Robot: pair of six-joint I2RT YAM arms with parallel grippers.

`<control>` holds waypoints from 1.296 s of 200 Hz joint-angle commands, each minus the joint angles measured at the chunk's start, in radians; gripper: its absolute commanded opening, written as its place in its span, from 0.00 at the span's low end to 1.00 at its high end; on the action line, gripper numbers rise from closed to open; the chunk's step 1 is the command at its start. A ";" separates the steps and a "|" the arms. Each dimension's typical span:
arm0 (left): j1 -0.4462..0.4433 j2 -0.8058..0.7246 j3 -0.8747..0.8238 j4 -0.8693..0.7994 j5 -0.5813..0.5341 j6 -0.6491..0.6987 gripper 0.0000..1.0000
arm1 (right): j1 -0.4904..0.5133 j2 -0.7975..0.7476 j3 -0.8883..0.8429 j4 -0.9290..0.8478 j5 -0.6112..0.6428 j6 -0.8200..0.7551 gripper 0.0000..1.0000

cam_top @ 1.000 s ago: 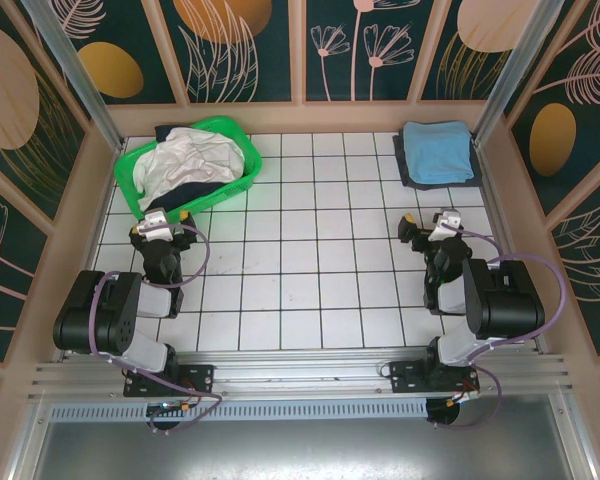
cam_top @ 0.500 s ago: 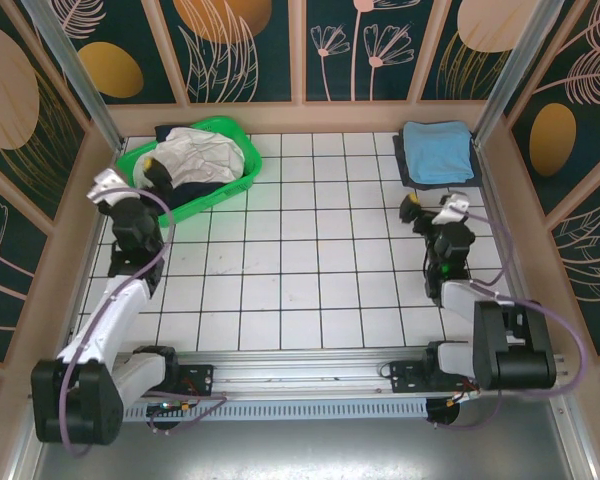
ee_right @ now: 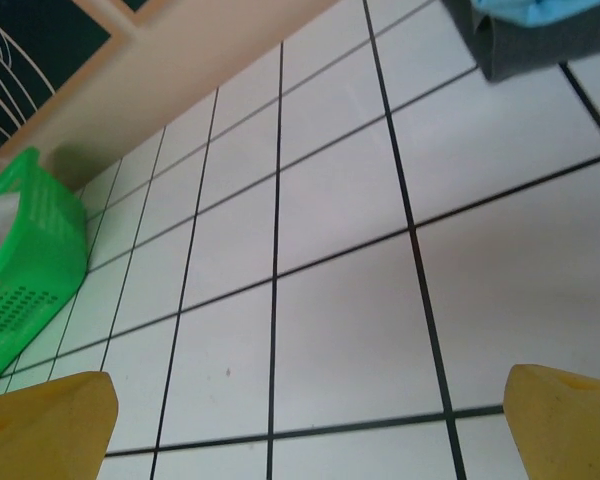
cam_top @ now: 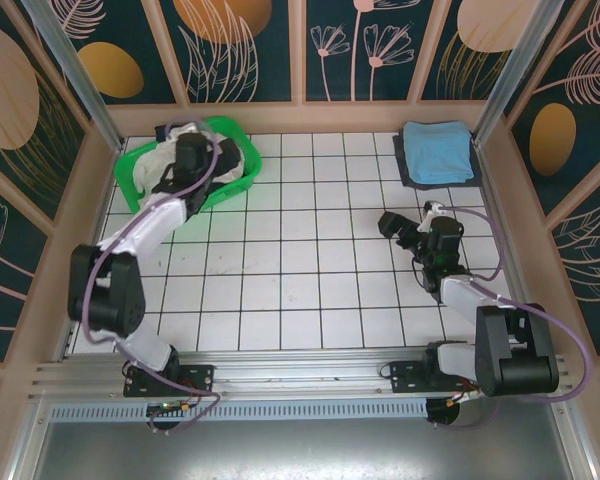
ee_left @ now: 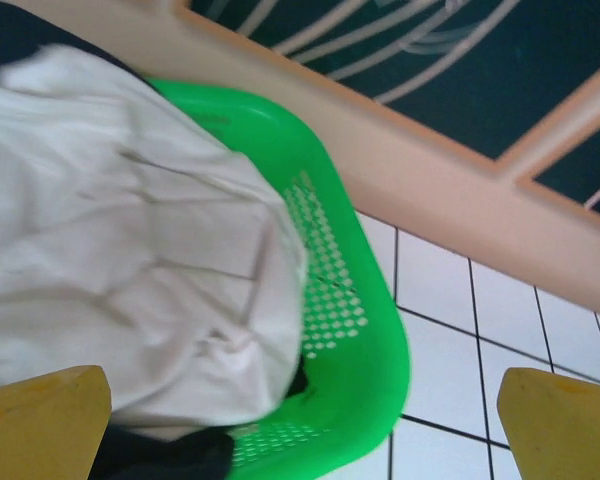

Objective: Fold and stack the t-shirts

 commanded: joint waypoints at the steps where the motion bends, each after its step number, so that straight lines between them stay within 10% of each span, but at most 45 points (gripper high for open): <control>1: -0.047 0.163 0.173 -0.136 0.004 0.036 0.99 | 0.011 0.003 0.028 -0.061 -0.036 0.015 0.99; 76: -0.132 0.715 0.830 -0.500 -0.042 0.014 0.65 | 0.018 -0.081 0.005 -0.156 -0.017 -0.021 0.99; 165: -0.250 0.575 0.593 -0.381 0.113 -0.032 0.24 | 0.010 -0.119 0.035 -0.231 0.047 -0.010 0.99; 259: -0.353 0.556 0.580 -0.361 0.133 -0.082 0.31 | 0.006 -0.061 0.038 -0.192 -0.024 0.031 0.99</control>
